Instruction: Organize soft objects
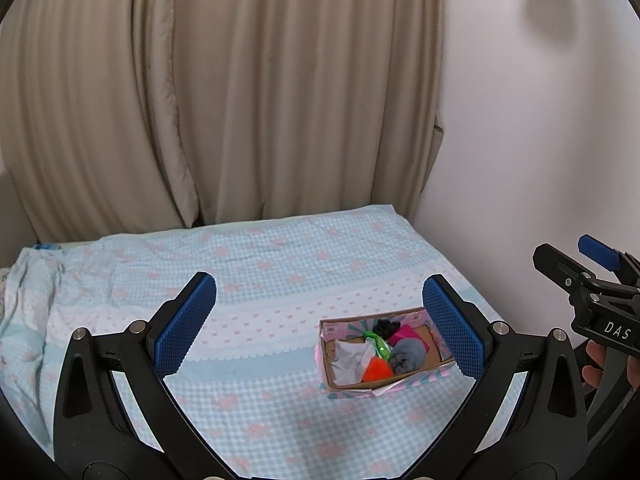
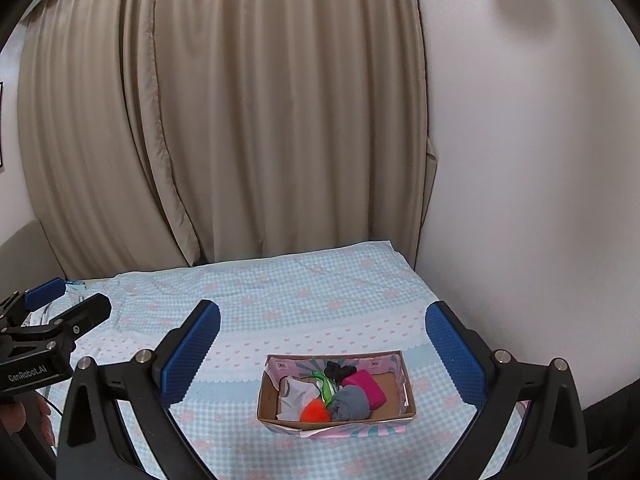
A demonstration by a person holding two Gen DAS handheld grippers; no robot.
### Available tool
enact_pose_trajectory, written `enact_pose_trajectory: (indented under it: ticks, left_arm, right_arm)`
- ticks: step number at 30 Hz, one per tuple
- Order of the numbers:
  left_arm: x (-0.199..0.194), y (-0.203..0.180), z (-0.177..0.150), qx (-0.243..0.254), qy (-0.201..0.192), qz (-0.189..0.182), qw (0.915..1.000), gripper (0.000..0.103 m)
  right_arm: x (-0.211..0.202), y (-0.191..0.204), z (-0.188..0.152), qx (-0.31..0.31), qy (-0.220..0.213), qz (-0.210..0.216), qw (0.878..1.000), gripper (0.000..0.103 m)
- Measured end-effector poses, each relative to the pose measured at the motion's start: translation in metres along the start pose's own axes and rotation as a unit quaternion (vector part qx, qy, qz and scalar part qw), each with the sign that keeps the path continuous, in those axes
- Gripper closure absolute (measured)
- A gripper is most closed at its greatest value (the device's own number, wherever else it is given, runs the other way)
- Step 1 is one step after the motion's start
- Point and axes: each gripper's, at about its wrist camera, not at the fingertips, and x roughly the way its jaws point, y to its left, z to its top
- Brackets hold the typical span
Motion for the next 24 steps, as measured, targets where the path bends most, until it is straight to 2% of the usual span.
enact_pose_trajectory:
  ticks: [24]
  left_arm:
    - [-0.0006, 0.0024, 0.0022, -0.003, -0.014, 0.002, 0.9999, 0.0]
  right_arm:
    - [0.0031, -0.0002, 0.0036, -0.001, 0.0, -0.004, 1.0, 0.001]
